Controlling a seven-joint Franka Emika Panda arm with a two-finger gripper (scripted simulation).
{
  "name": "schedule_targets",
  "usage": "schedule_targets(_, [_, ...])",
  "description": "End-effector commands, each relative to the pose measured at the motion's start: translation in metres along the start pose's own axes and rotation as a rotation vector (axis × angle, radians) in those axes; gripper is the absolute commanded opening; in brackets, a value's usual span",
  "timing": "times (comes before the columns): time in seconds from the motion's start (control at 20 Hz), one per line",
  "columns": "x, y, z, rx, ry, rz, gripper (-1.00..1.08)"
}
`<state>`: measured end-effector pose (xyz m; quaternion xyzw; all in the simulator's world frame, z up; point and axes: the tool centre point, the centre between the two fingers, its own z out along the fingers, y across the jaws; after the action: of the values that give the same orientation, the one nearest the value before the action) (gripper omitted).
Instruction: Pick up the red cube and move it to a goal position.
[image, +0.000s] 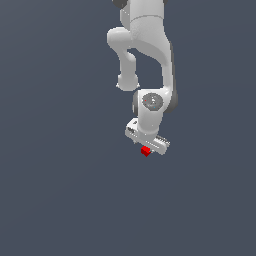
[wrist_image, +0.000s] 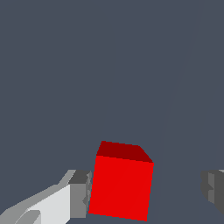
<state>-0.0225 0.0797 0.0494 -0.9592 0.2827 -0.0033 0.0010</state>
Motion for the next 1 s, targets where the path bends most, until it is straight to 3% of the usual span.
schedule_targets(0.0, [-0.004,-0.002,0.014,-0.006,-0.006,0.043,1.00])
schedule_targets(0.55, [-0.007,-0.013,0.030,-0.004,-0.005,0.118,1.00])
schedule_targets(0.6, [-0.007,-0.013,0.030,-0.004,-0.005,0.118,-1.00])
schedule_targets(0.95, [-0.007,-0.013,0.030,-0.004,-0.005,0.118,-1.00])
